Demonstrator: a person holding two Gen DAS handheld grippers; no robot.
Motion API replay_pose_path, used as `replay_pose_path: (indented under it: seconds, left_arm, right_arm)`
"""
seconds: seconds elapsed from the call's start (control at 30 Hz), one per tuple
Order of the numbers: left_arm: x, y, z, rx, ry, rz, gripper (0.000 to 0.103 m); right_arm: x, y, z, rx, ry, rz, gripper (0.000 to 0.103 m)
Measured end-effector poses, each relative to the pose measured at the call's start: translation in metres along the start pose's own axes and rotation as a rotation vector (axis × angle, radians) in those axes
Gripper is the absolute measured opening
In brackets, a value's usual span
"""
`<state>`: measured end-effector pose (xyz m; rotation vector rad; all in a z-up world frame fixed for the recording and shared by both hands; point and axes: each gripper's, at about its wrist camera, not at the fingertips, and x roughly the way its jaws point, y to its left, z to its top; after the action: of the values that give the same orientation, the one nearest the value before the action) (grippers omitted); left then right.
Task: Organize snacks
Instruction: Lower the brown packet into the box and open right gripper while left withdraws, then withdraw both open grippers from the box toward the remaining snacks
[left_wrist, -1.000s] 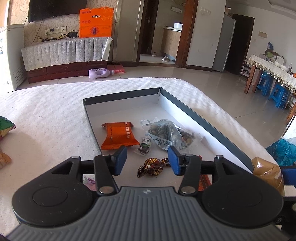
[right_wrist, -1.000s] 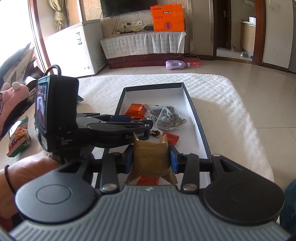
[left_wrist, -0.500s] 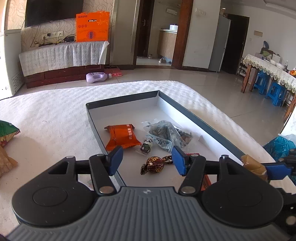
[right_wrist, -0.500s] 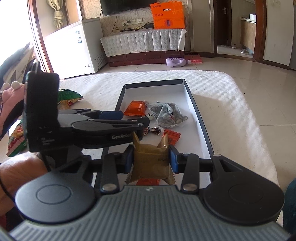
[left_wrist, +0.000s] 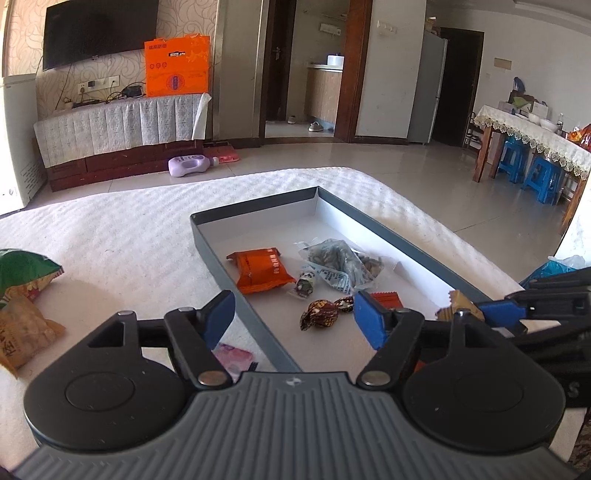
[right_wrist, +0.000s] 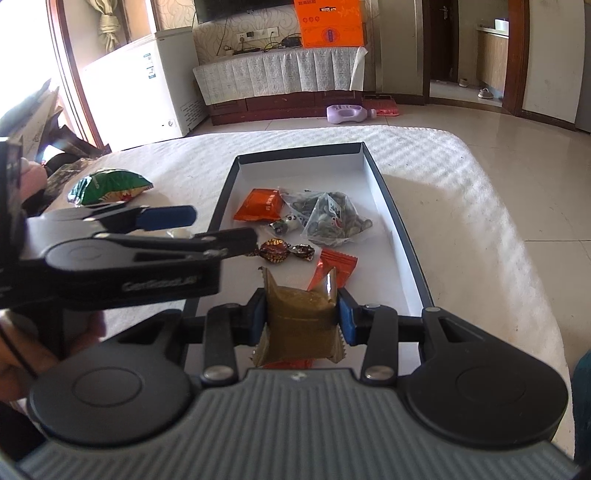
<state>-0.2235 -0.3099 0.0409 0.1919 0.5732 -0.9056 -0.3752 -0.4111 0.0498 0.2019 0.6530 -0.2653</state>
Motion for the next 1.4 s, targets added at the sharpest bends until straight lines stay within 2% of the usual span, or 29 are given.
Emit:
replay_pose_path:
  seconds: [0.3, 0.47, 0.7, 0.8, 0.93, 1.07, 1.23, 1.4]
  left_arm:
    - [-0.022, 0.006, -0.011, 0.036, 0.000, -0.004, 0.077]
    - [-0.034, 0.018, -0.014, 0.025, -0.004, 0.004, 0.077]
    - [-0.056, 0.045, -0.018, 0.012, -0.020, 0.045, 0.081]
    - [-0.060, 0.055, -0.018, 0.001, -0.020, 0.073, 0.081]
    - [-0.069, 0.063, -0.019, -0.012, -0.036, 0.099, 0.085]
    - [-0.074, 0.069, -0.019, -0.010, -0.039, 0.116, 0.086]
    - [-0.080, 0.080, -0.020, -0.028, -0.043, 0.137, 0.088]
    - [-0.086, 0.093, -0.022, -0.043, -0.045, 0.171, 0.091]
  right_arm:
    - [0.020, 0.006, 0.002, -0.027, 0.024, -0.035, 0.043]
    - [0.031, 0.014, 0.004, -0.059, 0.034, -0.072, 0.048]
    - [0.035, 0.014, 0.005, -0.053, 0.040, -0.079, 0.049]
    - [0.036, 0.015, 0.005, -0.052, 0.038, -0.085, 0.053]
    - [0.029, 0.020, 0.008, -0.049, -0.013, -0.097, 0.063]
    - [0.015, 0.025, 0.014, -0.045, -0.081, -0.093, 0.067]
    - [-0.001, 0.033, 0.022, -0.028, -0.154, -0.068, 0.067]
    - [-0.004, 0.049, 0.026, -0.023, -0.183, -0.012, 0.067]
